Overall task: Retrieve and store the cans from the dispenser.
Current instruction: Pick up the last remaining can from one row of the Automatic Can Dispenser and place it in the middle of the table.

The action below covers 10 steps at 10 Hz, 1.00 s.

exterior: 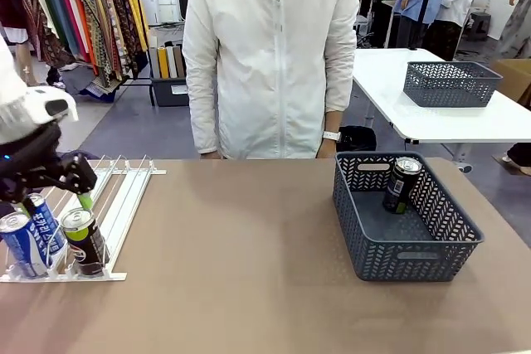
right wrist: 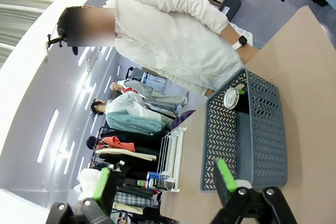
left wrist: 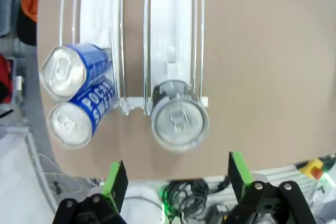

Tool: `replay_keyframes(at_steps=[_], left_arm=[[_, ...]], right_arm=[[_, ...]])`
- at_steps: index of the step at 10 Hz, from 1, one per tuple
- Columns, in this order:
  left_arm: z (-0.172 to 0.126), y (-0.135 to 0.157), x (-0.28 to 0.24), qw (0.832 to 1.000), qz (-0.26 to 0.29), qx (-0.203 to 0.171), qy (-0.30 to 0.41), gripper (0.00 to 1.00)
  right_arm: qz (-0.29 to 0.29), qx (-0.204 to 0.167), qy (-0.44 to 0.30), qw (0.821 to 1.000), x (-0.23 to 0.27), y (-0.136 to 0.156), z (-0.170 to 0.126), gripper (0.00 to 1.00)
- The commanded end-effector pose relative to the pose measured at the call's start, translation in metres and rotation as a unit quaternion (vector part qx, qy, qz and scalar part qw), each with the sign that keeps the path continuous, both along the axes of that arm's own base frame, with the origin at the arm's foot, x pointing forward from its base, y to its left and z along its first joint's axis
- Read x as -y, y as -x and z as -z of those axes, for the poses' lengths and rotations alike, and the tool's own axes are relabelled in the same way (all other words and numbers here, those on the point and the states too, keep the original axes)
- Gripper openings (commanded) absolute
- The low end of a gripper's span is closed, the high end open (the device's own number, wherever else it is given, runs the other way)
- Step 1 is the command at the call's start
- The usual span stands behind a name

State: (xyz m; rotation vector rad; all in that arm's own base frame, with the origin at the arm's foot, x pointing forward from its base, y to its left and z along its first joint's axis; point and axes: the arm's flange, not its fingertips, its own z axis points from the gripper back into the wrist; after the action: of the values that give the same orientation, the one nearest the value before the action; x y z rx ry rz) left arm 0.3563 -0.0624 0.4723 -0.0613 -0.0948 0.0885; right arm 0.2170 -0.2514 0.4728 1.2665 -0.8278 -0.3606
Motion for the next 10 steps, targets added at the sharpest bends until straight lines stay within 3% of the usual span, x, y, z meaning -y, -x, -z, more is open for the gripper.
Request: replay_keyframes(at_steps=[1, 5, 10], left_arm=[[0.028, -0.019, 0.014, 0.999, -0.029, 0.009, -0.036, 1.00], [0.075, -0.042, 0.025, 0.998, -0.026, -0.032, -0.046, 1.00], [0.077, -0.044, 0.024, 0.998, -0.024, -0.035, -0.039, 1.00]], right_arm=[[0.005, 0.012, -0.008, 1.000, 0.001, -0.002, -0.004, 1.00], [0.005, 0.012, -0.008, 1.000, 0.001, -0.002, -0.004, 1.00], [0.005, 0.012, -0.008, 1.000, 0.001, -0.002, -0.004, 1.00]])
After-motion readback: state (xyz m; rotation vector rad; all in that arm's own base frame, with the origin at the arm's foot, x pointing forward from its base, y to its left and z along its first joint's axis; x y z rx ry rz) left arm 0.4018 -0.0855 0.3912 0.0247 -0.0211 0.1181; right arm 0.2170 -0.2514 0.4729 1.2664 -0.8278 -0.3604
